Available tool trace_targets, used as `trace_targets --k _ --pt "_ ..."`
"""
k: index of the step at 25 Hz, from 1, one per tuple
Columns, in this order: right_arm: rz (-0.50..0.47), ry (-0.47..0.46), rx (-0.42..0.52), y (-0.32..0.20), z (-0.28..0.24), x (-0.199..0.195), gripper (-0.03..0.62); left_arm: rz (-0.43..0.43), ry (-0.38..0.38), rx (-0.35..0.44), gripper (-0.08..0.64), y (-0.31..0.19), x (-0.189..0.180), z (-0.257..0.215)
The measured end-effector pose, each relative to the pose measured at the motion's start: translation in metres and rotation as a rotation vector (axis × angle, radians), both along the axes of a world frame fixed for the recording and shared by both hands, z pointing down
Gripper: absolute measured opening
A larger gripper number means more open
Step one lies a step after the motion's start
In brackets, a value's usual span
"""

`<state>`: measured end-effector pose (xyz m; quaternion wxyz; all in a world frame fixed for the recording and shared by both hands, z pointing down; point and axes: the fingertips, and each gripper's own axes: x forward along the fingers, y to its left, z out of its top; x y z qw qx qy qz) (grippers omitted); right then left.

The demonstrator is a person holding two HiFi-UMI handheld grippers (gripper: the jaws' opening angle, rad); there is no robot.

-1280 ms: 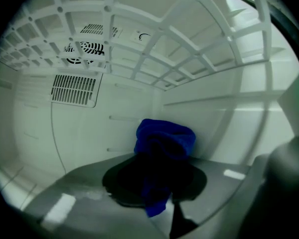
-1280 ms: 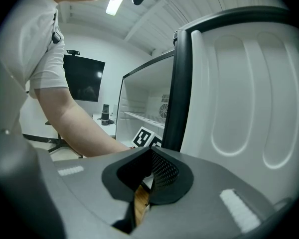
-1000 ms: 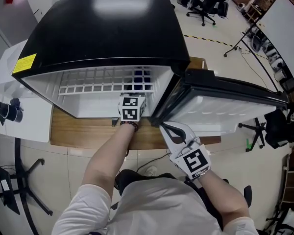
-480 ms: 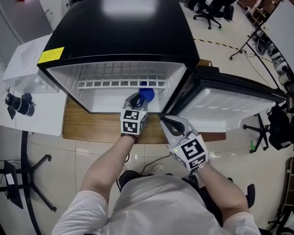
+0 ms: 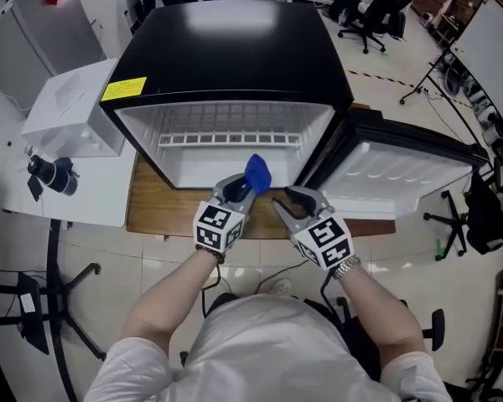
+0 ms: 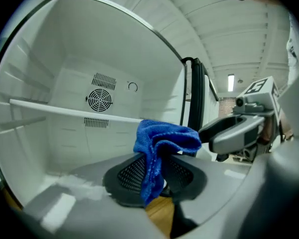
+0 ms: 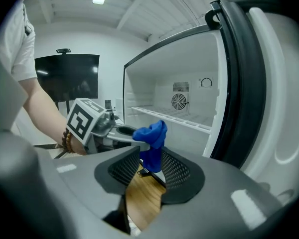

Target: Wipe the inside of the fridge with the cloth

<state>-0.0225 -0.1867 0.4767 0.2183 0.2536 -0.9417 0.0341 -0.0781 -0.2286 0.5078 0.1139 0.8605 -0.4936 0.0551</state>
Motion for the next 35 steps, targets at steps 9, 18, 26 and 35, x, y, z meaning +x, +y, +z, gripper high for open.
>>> trace_targets --k 9,18,26,35 --pt "-0.109 0.031 0.002 0.012 0.002 -0.035 0.194 0.241 0.042 0.026 0.087 0.05 -0.015 -0.036" --pt "-0.267 0.007 0.022 0.048 -0.012 -0.084 0.201 0.474 0.101 0.002 0.094 0.089 -0.032 -0.058" --pt "-0.273 0.02 0.101 0.063 -0.017 -0.115 0.128 0.532 0.077 -0.019 0.098 0.101 -0.055 -0.063" --pt "-0.062 -0.011 0.104 0.048 -0.02 -0.114 0.083 0.427 0.055 0.032 0.14 0.098 -0.078 -0.071"
